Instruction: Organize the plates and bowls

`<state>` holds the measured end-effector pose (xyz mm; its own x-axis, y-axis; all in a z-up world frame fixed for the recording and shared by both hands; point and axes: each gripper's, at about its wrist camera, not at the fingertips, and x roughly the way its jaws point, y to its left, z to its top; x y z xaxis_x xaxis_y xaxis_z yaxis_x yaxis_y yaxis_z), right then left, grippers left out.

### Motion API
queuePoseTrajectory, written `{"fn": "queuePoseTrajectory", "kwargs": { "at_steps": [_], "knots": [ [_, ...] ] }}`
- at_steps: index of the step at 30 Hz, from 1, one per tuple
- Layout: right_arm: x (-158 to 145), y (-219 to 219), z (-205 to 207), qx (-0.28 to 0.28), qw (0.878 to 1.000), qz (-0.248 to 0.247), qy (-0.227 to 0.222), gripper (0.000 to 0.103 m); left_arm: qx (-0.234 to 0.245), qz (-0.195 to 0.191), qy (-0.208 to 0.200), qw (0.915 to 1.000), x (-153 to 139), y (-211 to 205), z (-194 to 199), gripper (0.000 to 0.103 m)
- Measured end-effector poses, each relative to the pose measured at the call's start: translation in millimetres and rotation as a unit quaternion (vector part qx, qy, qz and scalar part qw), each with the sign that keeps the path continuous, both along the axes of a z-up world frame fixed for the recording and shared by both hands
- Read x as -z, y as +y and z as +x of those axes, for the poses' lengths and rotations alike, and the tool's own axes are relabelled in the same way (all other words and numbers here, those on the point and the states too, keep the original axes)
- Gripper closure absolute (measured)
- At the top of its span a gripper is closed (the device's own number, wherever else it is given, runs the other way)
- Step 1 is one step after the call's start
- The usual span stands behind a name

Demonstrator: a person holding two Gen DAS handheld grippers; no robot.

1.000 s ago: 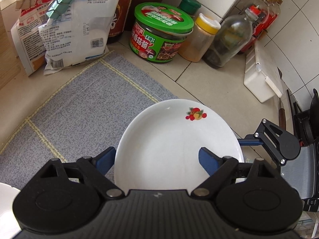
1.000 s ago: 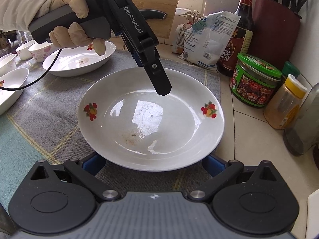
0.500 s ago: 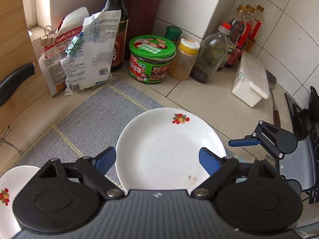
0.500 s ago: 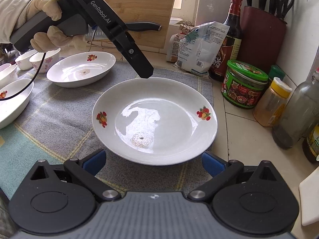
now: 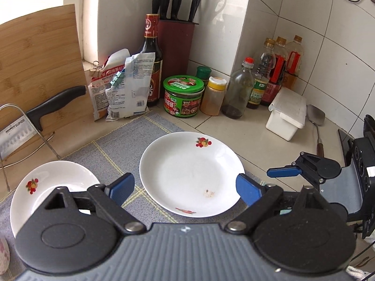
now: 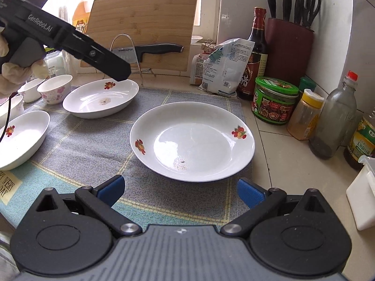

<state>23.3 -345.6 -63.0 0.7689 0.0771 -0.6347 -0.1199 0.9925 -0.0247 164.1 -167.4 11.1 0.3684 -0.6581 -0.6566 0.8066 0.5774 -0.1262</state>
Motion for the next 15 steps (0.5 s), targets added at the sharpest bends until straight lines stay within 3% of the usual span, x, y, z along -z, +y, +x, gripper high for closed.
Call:
{"fn": "queuePoseTrajectory", "kwargs": {
  "at_steps": [6,15],
  "knots": [
    [2,0,-13,0.014,0.999,0.029,-0.009,0.000,-0.059,-0.039,0.034,0.9969,14,20,-34,0.007],
    [15,19,-17,-0.046,0.998,0.053,-0.004,0.000,-0.108,0.009,0.011,0.9941,32,26,-78,0.007]
  ]
}}
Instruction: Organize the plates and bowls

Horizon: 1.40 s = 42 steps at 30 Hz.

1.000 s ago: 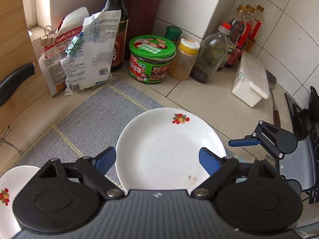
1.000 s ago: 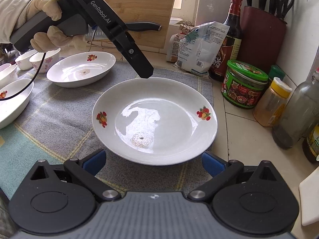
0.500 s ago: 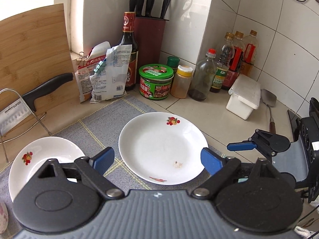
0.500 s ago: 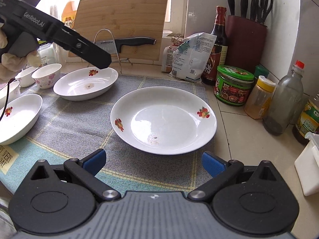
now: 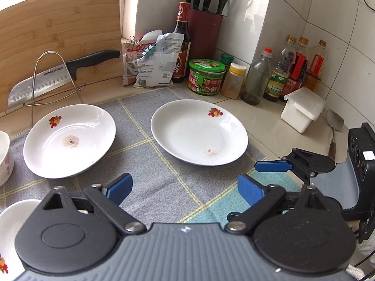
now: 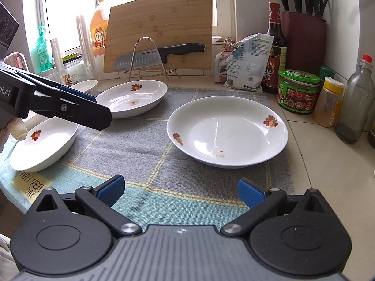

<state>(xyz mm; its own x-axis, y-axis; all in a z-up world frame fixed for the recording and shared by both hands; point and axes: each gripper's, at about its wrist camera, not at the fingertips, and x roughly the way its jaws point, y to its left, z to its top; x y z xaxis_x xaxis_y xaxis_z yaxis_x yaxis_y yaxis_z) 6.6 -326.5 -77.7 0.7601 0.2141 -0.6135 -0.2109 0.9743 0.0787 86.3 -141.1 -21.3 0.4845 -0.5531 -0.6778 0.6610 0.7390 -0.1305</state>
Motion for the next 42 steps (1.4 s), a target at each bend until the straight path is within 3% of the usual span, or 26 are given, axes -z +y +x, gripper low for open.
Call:
{"fn": "queuePoseTrajectory", "kwargs": {
  "at_steps": [4,9,19,30,37,42],
  "knots": [
    [4,17,0,-0.032,0.999,-0.012,-0.001,0.000,-0.012,0.020,-0.002,0.9997,3,7,-8,0.007],
    [7,40,4,-0.068,0.998,-0.012,0.003,0.000,-0.021,0.015,0.010,0.9996,6,32,-8,0.007],
    [18,117,14,-0.104,0.994,-0.009,0.012,0.000,-0.026,0.026,0.036,0.9987,14,107,3,0.007],
    [32,183,11,-0.124,0.992,-0.006,0.020,0.000,0.019,0.057,0.048,0.9971,19,166,31,0.007],
    [34,206,2,-0.130,0.991,-0.014,0.005,0.000,0.058,0.078,0.044,0.9943,15,175,61,0.007],
    [37,222,-2,-0.142,0.989,-0.037,-0.008,0.000,0.061,0.089,0.058,0.9925,18,179,87,0.007]
  ]
}}
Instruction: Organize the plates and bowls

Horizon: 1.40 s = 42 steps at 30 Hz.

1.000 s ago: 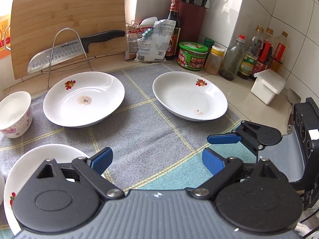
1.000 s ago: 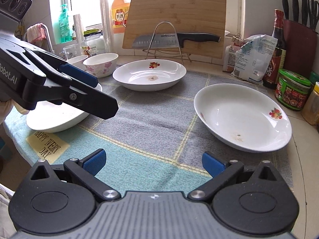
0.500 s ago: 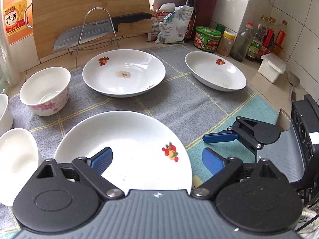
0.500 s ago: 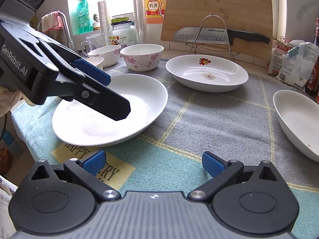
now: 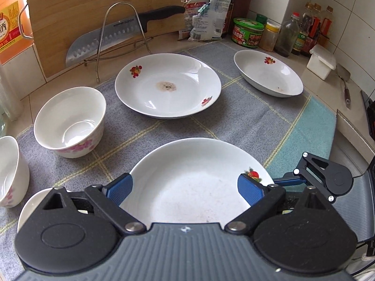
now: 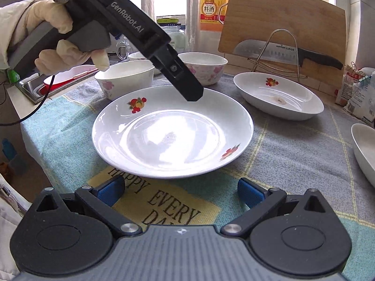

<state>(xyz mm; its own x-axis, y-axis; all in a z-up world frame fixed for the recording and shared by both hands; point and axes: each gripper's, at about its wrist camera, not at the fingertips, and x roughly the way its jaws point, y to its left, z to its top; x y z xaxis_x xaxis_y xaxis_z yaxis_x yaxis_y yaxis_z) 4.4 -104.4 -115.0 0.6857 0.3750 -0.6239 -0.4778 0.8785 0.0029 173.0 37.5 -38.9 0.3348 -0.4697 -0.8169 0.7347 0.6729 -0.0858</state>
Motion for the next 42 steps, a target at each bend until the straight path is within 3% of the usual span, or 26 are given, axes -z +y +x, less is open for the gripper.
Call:
{"fn": "queuePoseTrajectory", "kwargs": {
  "at_steps": [12,20,33,42],
  "knots": [
    [3,10,-3,0.012,1.000,0.002,-0.016,0.000,0.026,0.040,0.066,0.9967,20,-1,39,0.009],
    [7,15,-10,0.038,0.999,0.008,-0.034,0.000,0.067,0.058,0.100,0.9910,26,-7,49,0.017],
    [10,23,-10,0.060,0.997,0.012,-0.045,0.000,0.108,0.074,0.132,0.9825,30,-12,59,0.019],
    [8,30,-10,0.079,0.996,0.008,-0.039,0.000,0.126,0.087,0.134,0.9792,34,-16,59,0.019]
  ]
}}
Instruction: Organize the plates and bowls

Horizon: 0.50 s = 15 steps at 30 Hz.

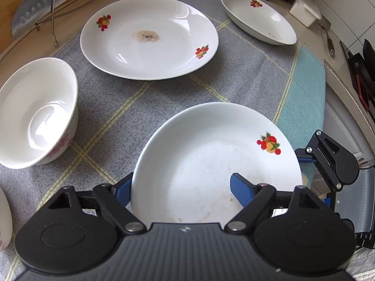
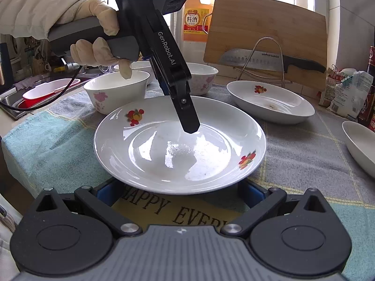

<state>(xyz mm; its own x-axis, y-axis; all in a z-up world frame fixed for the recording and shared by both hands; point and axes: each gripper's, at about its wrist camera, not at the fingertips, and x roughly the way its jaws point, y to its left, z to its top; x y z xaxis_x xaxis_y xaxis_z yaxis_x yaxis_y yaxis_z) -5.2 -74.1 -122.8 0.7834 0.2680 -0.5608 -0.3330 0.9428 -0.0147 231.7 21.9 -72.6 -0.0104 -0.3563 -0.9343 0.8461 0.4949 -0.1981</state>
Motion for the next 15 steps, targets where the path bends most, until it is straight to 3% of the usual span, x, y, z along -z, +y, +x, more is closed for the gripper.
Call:
{"fn": "queuePoseTrajectory", "kwargs": {
  "at_steps": [15],
  "knots": [
    [-7.3,1.7,3.1,0.009,1.000,-0.003,0.026,0.000,0.014,0.008,0.012,0.9998,2.2,-1.6,2.4,0.019]
  ]
}}
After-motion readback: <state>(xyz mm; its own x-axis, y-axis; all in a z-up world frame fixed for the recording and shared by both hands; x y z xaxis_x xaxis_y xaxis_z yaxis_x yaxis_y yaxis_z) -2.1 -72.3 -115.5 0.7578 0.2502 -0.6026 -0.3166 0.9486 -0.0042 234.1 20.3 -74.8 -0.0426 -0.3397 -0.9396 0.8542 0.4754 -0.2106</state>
